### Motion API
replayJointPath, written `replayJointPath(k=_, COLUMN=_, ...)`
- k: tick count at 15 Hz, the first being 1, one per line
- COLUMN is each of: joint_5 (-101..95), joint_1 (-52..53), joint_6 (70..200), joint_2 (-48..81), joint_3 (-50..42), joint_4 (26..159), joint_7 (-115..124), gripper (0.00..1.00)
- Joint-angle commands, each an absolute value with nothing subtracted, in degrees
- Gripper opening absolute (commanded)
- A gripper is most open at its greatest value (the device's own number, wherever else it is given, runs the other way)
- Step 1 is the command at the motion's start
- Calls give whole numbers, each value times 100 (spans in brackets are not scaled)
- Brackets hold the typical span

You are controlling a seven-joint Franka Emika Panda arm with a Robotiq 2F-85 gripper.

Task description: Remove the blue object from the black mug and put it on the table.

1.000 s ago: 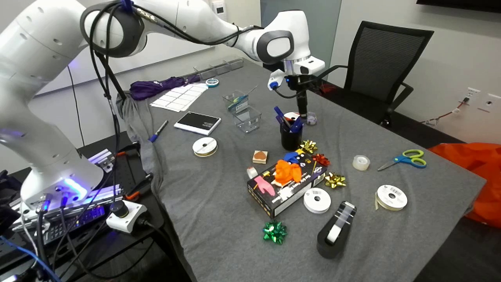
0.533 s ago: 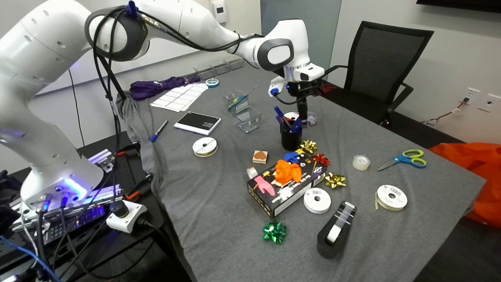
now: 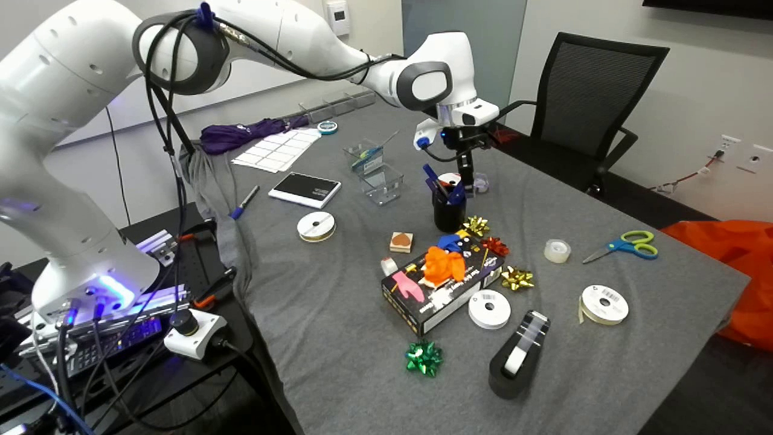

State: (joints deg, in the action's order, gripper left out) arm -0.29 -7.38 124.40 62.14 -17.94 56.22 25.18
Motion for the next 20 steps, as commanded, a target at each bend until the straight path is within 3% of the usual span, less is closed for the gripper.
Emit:
replayJointPath(k=1, joint_5=-75, joint_1=-719, joint_6=12615, joint_2=6080, joint_3=-1792, joint_4=5851, joint_7=2368, gripper=17)
replayJointPath(k=3, joint_5=-60, joint_1=-724, joint_6=12649, joint_2=6011, joint_3=-1779, joint_4=5911, joint_7=2331, gripper=3)
replayJointPath(k=4, joint_5=-49, joint_1=-729, joint_6=12668, joint_2=5978, joint_3=-1771, joint_4=5934, joint_7=2313, gripper=1)
replayJointPath(k=20, joint_5=638, joint_1=-778, joint_6=11516, joint_2=4401, joint_3=-1433, joint_4=6239, joint_7=2026, gripper=4)
